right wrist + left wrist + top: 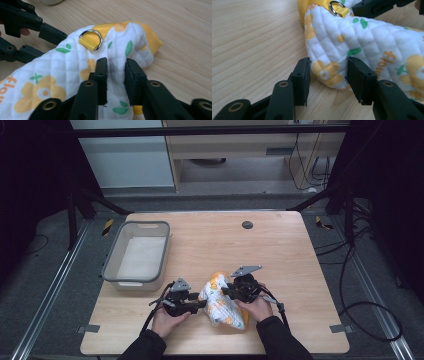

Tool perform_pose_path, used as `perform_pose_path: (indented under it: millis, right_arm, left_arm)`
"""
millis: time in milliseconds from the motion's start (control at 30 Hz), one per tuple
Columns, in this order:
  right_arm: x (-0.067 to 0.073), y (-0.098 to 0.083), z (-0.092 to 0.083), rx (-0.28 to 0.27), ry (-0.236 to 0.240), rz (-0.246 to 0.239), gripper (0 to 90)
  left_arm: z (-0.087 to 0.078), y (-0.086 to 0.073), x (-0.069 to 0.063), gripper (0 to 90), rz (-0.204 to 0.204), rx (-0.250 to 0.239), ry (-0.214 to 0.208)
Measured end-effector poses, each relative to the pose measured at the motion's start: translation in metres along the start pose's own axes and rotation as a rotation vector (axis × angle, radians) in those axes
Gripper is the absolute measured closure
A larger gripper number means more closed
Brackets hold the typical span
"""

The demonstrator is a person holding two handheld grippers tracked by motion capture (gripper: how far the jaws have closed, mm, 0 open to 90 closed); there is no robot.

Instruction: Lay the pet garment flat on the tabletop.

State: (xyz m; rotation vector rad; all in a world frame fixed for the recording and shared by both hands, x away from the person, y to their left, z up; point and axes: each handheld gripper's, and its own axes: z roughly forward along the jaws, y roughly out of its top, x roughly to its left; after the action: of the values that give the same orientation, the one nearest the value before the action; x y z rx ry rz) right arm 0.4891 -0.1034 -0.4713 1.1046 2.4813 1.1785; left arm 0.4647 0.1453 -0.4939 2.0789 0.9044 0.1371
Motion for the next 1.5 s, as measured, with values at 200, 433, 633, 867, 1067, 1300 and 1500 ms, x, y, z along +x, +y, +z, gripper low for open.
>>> perform_pose_path:
  millis: [200, 433, 633, 867, 1067, 1300, 1500]
  right_arm:
    - [0.001, 0.0, 0.0, 0.013, 0.017, -0.008, 85.5]
    - [0.001, -0.001, 0.0, 0.015, 0.017, -0.008, 86.9]
    - [-0.002, 0.0, -0.005, 0.002, 0.018, -0.002, 87.4]
    - [-0.003, 0.0, -0.016, -0.025, 0.016, -0.011, 87.6]
    - [-0.002, 0.003, -0.03, -0.067, 0.019, -0.009, 87.6]
    - [0.002, 0.004, -0.048, -0.129, 0.03, -0.028, 87.8]
    - [0.006, 0.01, -0.067, -0.181, 0.041, -0.036, 87.8]
  left_arm:
    - [0.003, 0.0, -0.001, 63.3, -0.014, 0.019, -0.021]
    - [0.007, 0.0, -0.005, 81.1, -0.01, 0.028, -0.016]
    - [0.005, 0.001, -0.005, 87.1, -0.029, 0.016, -0.012]
    - [-0.005, 0.006, -0.008, 87.7, -0.011, -0.006, 0.012]
    - [-0.027, 0.015, -0.013, 87.9, 0.004, -0.07, 0.037]
    - [-0.047, 0.024, -0.027, 88.2, 0.04, -0.135, 0.061]
    - [-0.063, 0.04, -0.036, 88.4, 0.077, -0.181, 0.086]
